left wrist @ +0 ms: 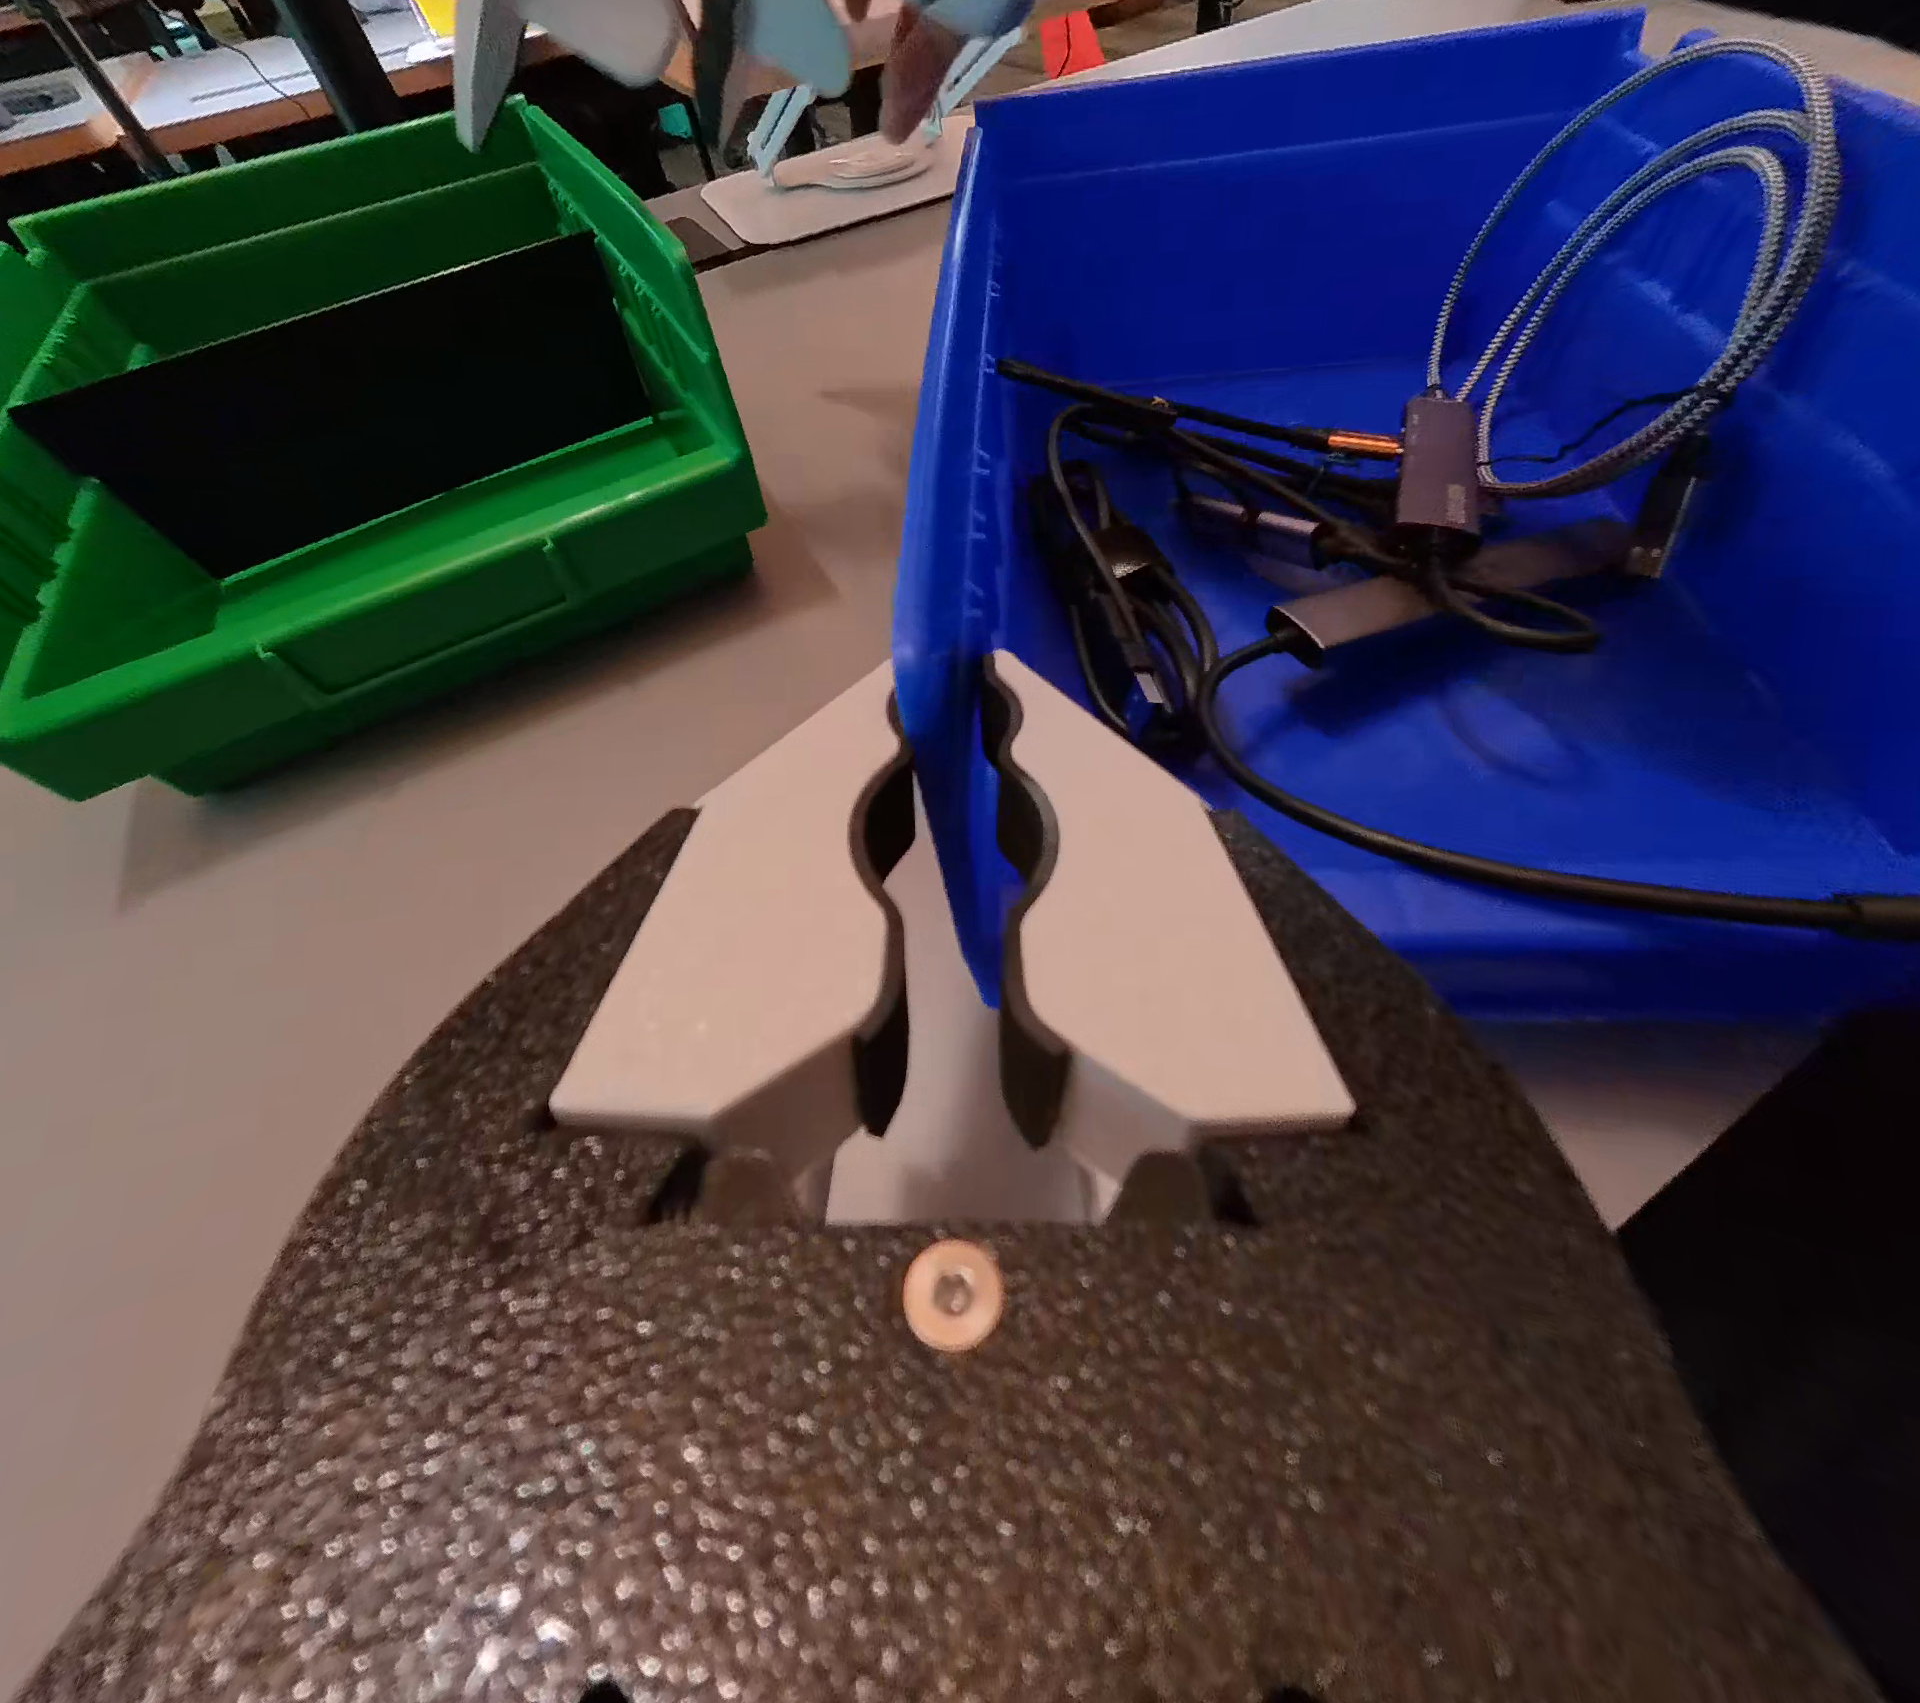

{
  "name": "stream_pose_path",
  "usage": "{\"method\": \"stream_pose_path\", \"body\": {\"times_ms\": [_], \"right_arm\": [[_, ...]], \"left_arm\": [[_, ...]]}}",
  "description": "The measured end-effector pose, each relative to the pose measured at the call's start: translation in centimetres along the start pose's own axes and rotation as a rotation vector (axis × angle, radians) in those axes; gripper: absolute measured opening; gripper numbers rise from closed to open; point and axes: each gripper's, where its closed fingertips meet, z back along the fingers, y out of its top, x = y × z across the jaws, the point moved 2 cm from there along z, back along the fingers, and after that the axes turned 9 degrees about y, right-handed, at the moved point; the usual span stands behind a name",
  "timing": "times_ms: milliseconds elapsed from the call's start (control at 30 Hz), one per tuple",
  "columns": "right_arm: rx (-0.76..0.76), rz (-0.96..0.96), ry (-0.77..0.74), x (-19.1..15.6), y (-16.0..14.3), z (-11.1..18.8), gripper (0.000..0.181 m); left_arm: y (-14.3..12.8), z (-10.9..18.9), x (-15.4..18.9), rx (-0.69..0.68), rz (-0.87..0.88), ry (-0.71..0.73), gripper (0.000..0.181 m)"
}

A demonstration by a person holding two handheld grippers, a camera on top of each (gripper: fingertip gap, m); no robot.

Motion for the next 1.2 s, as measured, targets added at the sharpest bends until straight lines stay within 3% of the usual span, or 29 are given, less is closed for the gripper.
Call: {"method": "stream_pose_path", "body": {"times_ms": [167, 333, 367, 500, 600, 733, 833, 933, 1067, 1200], "right_arm": [[-0.105, -0.033, -0.074, 0.7, -1.0, -4.2, 0.090], [-0.334, 0.055, -0.110, 0.0, -5.2, -7.9, 0.060], [-0.284, 0.032, -0.108, -0.1, -4.6, -8.2, 0.058], [-0.189, -0.086, -0.117, 0.2, -3.3, -8.0, 0.024], [-0.204, -0.013, -0.066, -0.1, -2.4, -6.6, 0.020], [-0.153, 0.091, 0.036, -1.0, 1.1, -1.4, 0.019], [-0.066, 0.161, 0.114, -0.5, 3.5, 5.7, 0.019], [0.026, 0.251, 0.082, 2.8, 3.4, 13.7, 0.019], [0.073, 0.225, -0.055, 11.1, -1.9, 23.0, 0.019], [0.093, 0.042, -0.165, 21.8, -11.7, 28.3, 0.019]], "left_arm": [[0.0, -0.1, -0.1, 0.002, -0.003, -0.020, 0.006], [0.0, -0.2, -0.4, 0.005, -0.018, -0.009, 0.007], [0.0, -0.2, -0.4, 0.007, -0.023, -0.005, 0.007], [-0.1, -0.2, -0.5, 0.012, -0.045, 0.006, 0.007], [-0.1, -0.2, -0.6, 0.011, -0.045, 0.010, 0.007], [-0.1, -0.2, -0.9, 0.010, -0.051, 0.023, 0.007], [-0.3, -0.2, -2.0, 0.007, -0.054, 0.057, 0.008], [-0.7, -0.1, -4.2, -0.006, -0.027, 0.108, 0.007], [-1.4, 0.0, -8.9, -0.039, 0.036, 0.203, 0.006], [-2.1, 0.4, -14.4, -0.094, 0.052, 0.298, 0.006]]}}
